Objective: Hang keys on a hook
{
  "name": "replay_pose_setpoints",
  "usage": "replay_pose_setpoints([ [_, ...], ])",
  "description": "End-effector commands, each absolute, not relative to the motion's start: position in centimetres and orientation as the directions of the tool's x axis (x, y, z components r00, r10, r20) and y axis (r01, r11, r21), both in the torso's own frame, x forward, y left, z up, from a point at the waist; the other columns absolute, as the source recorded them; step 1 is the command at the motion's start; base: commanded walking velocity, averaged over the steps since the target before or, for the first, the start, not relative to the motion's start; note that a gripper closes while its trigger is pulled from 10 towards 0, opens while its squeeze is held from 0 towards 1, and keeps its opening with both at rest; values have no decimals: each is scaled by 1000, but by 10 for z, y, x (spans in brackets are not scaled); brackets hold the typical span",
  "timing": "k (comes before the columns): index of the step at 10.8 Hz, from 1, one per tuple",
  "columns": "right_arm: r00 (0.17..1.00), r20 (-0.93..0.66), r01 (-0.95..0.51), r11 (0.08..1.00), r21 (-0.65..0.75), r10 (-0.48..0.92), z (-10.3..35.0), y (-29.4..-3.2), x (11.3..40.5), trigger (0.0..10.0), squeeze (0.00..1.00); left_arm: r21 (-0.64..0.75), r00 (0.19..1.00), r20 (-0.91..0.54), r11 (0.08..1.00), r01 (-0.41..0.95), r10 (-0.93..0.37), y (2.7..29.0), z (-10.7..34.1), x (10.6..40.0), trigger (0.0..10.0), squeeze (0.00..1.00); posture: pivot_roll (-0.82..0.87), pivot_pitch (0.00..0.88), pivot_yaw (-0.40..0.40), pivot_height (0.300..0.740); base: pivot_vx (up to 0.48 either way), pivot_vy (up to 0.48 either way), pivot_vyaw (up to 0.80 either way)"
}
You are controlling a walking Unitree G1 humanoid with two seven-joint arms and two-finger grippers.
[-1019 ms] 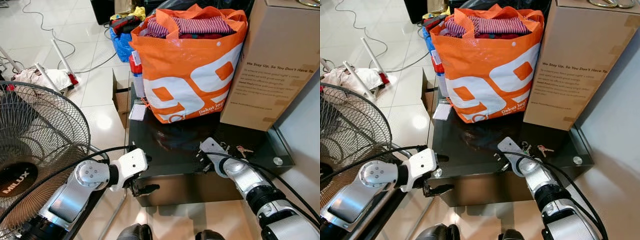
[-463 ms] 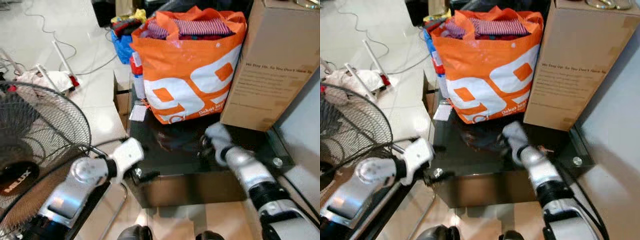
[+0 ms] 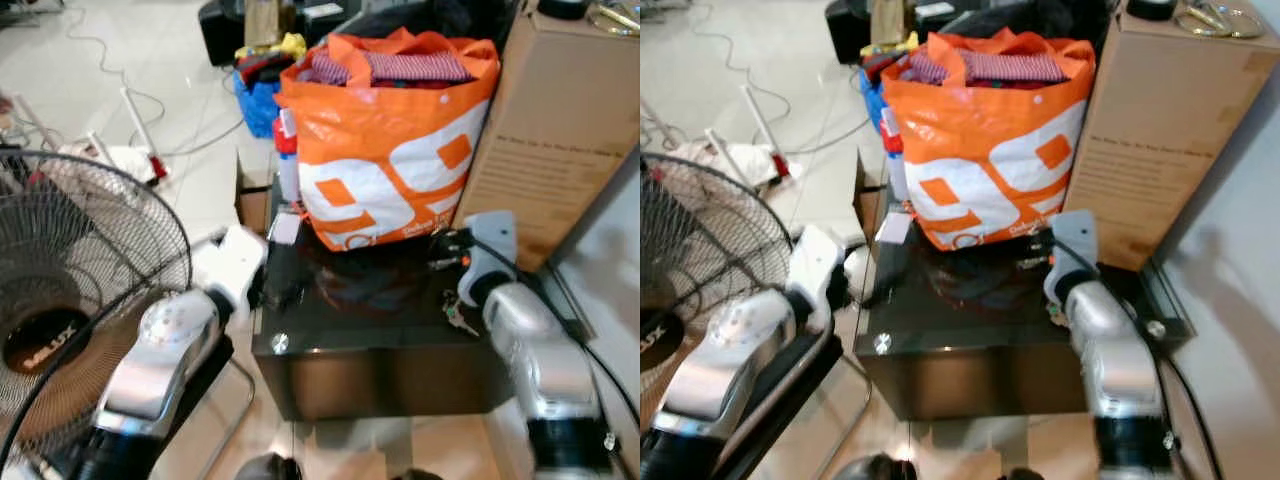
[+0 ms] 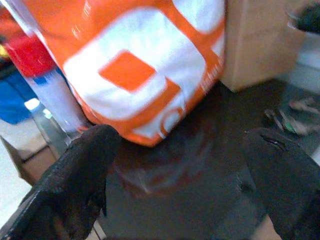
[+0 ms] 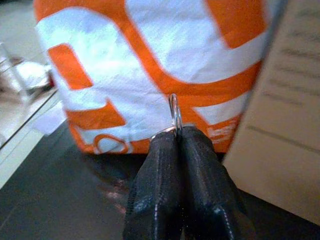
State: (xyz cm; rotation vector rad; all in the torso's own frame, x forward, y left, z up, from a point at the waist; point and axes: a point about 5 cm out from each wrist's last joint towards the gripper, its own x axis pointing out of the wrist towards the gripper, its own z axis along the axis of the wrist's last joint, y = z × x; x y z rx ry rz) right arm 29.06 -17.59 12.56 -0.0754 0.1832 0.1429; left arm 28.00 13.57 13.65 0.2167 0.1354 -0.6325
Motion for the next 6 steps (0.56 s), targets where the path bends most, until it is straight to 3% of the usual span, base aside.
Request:
replay_pose_setpoints([
  [1, 983, -156, -100, 994, -48, 92, 134, -176, 284, 0, 0, 185, 843, -157, 824, 536, -514, 140, 146, 282, 10000, 620, -104, 0, 91, 740, 0, 0, 0],
  [2, 993, -112, -37, 999, 13, 38, 139, -173, 277, 2196, 0, 203, 893, -125, 870, 450, -432, 145, 151, 285, 10000, 271, -97, 0, 82, 740, 0, 0, 0],
  [3, 995, -99, 9, 999, 50, -4, 140, -172, 276, 5765, 0, 203, 920, -111, 897, 392, -376, 149, 149, 286, 10000, 114, -99, 0, 79, 740, 0, 0, 0],
  [4, 993, -114, 15, 999, 28, -12, 138, -169, 277, 10000, 0, 218, 937, -83, 912, 348, -338, 152, 149, 288, 10000, 118, -106, 0, 80, 740, 0, 0, 0],
  [6, 994, -103, 23, 999, -47, -27, 144, -164, 280, 10000, 0, 217, 944, -77, 919, 329, -319, 152, 150, 292, 10000, 145, -125, 0, 79, 740, 0, 0, 0],
])
